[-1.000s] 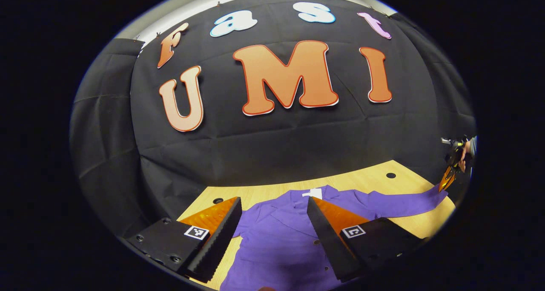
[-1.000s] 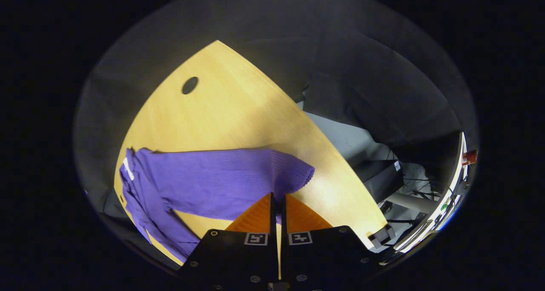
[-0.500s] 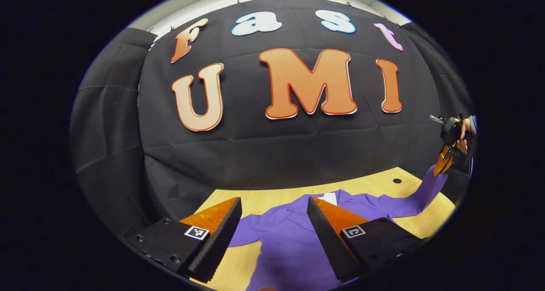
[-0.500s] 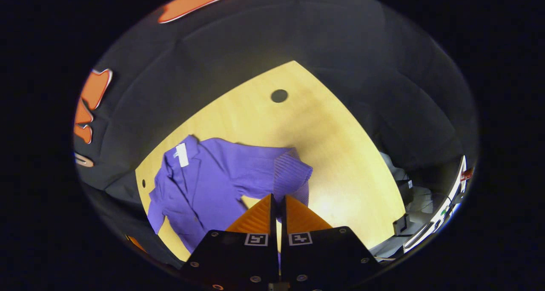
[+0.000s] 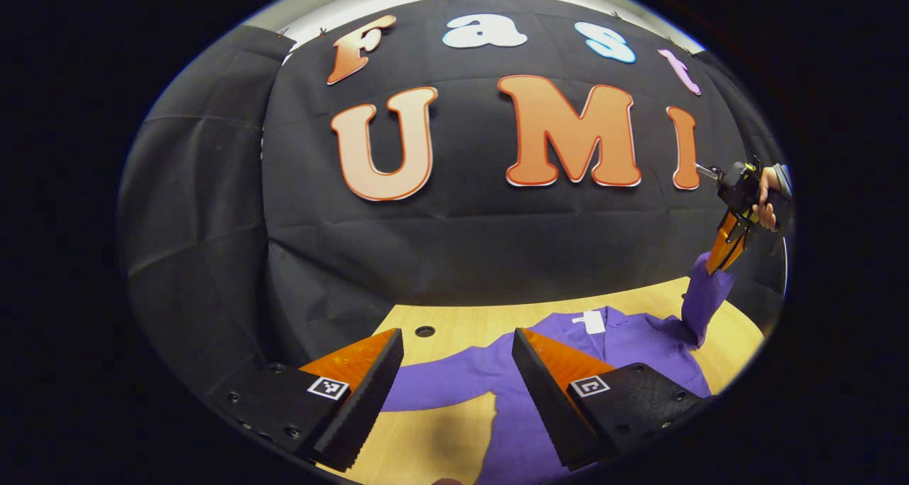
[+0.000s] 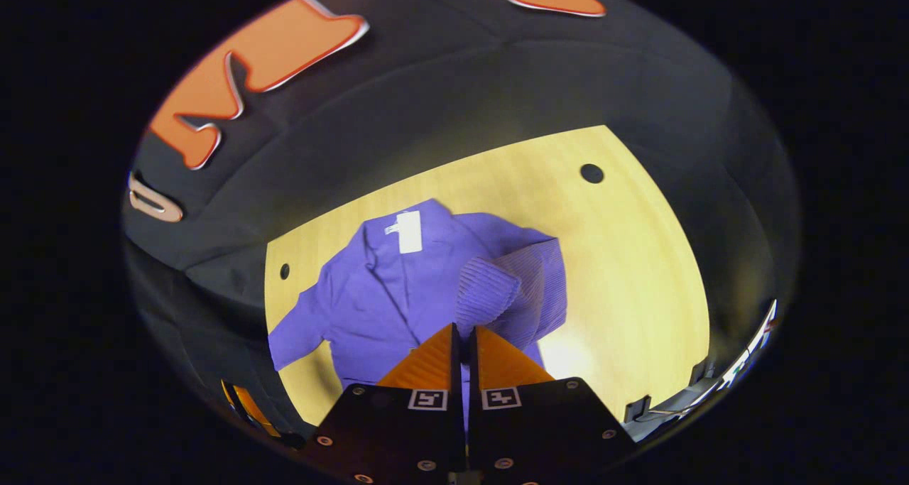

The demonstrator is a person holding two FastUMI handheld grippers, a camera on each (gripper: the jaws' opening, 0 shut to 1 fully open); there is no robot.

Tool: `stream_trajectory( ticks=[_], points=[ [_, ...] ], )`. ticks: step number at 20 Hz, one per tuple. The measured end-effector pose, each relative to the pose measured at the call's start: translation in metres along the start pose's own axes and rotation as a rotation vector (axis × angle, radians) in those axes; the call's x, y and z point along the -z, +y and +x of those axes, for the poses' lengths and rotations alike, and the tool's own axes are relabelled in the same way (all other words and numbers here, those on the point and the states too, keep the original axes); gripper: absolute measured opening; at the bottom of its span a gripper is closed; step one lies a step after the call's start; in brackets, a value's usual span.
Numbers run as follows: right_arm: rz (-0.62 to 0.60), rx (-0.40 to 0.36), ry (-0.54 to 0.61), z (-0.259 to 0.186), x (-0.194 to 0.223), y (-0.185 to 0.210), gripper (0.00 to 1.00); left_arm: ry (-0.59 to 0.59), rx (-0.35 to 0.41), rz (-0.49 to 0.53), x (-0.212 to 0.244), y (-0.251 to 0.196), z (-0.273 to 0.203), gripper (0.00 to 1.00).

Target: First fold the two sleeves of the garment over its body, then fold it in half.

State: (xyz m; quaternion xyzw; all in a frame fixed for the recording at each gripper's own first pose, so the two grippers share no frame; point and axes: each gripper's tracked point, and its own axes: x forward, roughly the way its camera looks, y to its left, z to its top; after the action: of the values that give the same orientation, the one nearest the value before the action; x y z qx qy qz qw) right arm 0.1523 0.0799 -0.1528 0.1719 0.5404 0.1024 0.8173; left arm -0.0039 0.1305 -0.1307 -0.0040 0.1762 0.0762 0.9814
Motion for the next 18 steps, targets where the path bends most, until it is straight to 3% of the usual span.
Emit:
stream_trajectory(
  ticks=[10,16,18],
  points=[
    [-0.136,-0.091,0.033,0.032,0.025,0.172,0.03,0.045,-0.076,-0.005,0.029,0.109,0.000,0.97],
    [-0.122,-0.141,0.054,0.066,0.034,0.229,0.05,0.078,-0.119,0.000,0.048,0.146,0.012,0.97],
    [-0.108,-0.186,0.050,0.063,0.030,0.240,0.12,0.093,-0.130,0.010,0.052,0.156,0.019,0.97]
  ],
)
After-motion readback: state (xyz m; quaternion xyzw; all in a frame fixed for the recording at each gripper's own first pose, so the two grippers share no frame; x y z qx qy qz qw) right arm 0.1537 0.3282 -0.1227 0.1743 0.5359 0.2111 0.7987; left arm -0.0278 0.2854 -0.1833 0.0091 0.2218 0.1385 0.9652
